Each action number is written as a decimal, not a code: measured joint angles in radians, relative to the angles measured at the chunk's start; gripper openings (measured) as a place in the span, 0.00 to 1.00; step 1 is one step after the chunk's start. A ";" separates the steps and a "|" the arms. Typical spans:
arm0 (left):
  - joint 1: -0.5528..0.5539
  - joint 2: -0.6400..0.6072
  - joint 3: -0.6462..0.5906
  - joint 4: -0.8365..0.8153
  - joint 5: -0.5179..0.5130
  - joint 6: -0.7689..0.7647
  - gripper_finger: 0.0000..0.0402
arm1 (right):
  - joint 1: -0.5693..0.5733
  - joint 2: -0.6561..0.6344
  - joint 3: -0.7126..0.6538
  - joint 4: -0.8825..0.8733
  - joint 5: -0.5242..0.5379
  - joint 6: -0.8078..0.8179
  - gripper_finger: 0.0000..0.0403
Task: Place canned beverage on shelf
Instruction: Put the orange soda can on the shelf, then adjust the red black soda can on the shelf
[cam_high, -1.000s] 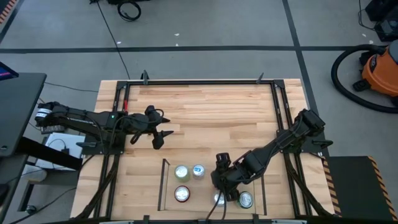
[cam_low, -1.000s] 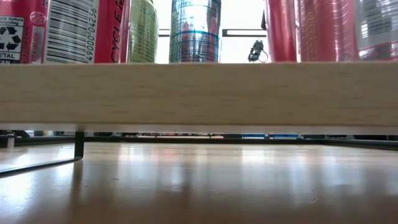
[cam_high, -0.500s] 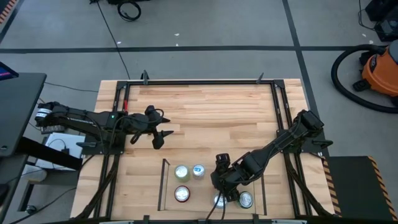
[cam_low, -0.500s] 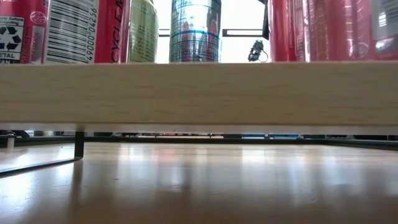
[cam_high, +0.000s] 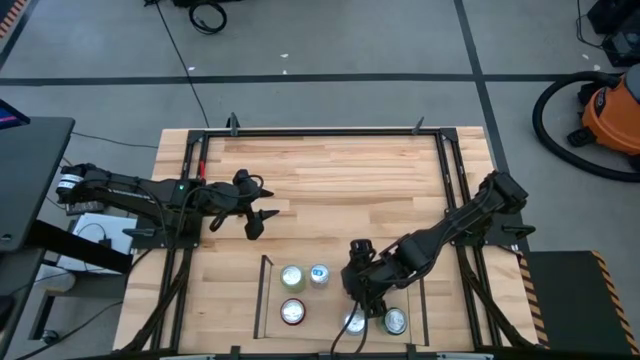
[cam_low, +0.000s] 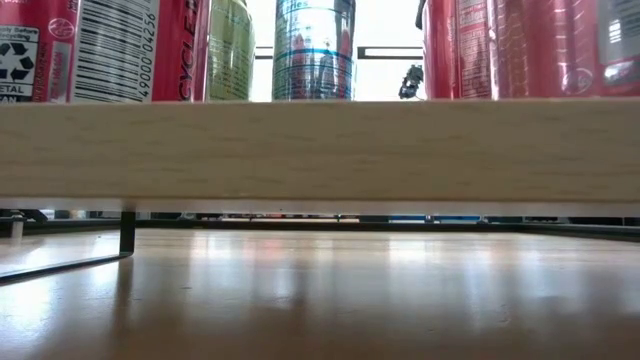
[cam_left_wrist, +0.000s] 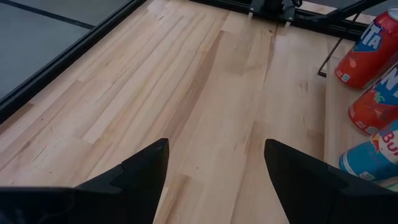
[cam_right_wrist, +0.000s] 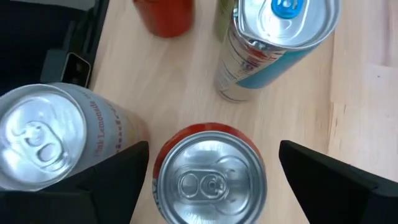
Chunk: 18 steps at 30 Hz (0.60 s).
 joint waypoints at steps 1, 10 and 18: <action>0.000 0.000 0.000 0.000 0.000 0.000 0.68 | 0.000 -0.004 0.002 -0.003 0.000 0.000 0.92; 0.000 0.000 0.000 0.000 0.001 -0.026 0.68 | -0.001 -0.005 0.132 -0.072 0.041 -0.005 0.92; -0.081 -0.003 0.000 0.113 0.053 0.075 0.68 | 0.001 -0.006 0.187 -0.106 0.156 -0.011 0.92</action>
